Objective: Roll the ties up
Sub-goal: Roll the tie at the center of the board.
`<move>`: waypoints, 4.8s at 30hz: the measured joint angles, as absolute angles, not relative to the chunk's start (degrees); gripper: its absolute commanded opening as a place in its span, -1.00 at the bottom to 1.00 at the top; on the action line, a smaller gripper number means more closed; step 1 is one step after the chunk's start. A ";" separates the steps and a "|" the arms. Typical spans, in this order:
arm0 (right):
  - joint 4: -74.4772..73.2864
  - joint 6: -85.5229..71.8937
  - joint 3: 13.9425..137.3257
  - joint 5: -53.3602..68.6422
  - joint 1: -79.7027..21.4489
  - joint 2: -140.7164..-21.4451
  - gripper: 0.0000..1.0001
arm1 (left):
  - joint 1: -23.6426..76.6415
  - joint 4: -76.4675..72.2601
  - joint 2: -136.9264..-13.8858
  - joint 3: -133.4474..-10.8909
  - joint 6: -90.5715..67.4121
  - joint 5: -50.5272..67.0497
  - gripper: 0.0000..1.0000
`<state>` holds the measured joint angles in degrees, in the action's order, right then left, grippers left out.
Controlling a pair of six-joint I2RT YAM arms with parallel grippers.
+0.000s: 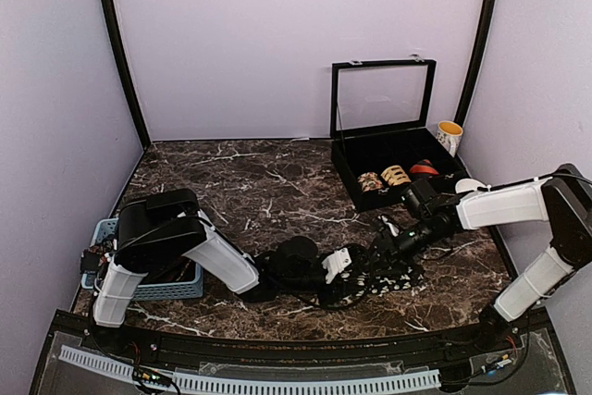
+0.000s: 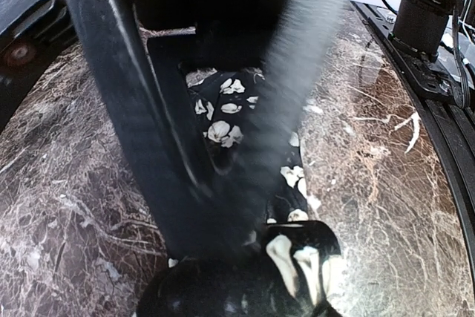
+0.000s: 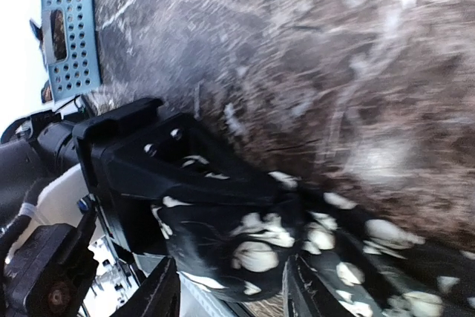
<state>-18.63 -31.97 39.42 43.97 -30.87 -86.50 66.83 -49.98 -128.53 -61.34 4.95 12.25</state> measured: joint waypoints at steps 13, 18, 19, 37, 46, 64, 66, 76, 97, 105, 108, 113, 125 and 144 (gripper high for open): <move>-18.81 -32.82 41.54 43.94 -35.29 -90.50 -1.00 | 66.96 -48.93 -128.22 -61.34 5.39 11.75 -0.16; -19.46 -31.73 42.44 44.42 -34.94 -92.09 -1.00 | 66.96 -47.99 -127.92 -61.30 5.56 11.70 0.17; -19.35 -31.66 42.44 44.66 -34.79 -92.31 -1.00 | 66.96 -47.77 -127.81 -61.21 5.61 11.73 0.22; -18.35 -27.64 38.52 48.47 -26.76 -95.07 -1.00 | 66.63 -48.01 -126.61 -59.48 5.48 12.82 0.53; -18.94 -26.44 37.63 47.77 -26.48 -94.91 -1.00 | 66.63 -51.33 -126.63 -59.37 1.54 12.73 0.54; -19.92 -30.06 40.34 41.25 -31.79 -95.77 -1.00 | 66.63 -57.54 -125.54 -52.23 2.24 12.08 0.54; -18.59 -30.59 41.39 42.13 -33.32 -97.27 -1.00 | 66.59 -58.00 -125.32 -51.55 2.46 11.88 0.55; -14.52 -31.62 41.78 44.34 -34.68 -99.46 -1.00 | 66.37 -58.17 -125.89 -53.36 2.61 11.18 0.47; -13.10 -31.83 40.42 41.58 -35.27 -94.37 -0.22 | 66.70 -55.81 -128.03 -58.11 5.52 11.14 -0.09; -15.42 -34.96 39.11 39.22 -35.27 -85.82 -0.02 | 66.94 -53.21 -127.72 -58.85 6.33 10.39 -0.10; -14.44 -36.16 38.96 40.25 -35.38 -84.62 -0.03 | 66.98 -52.69 -127.68 -58.89 6.63 10.41 -0.10; -12.75 -37.32 39.00 41.32 -36.53 -86.02 -0.19 | 67.02 -52.21 -127.63 -59.09 6.90 10.41 -0.10; -12.51 -37.08 40.64 41.80 -38.92 -89.17 -0.92 | 67.02 -50.81 -127.48 -59.61 7.42 10.46 -0.10; -15.49 -29.67 38.06 40.75 -31.68 -89.45 -1.00 | 67.09 -44.82 -126.80 -61.91 7.46 10.20 0.47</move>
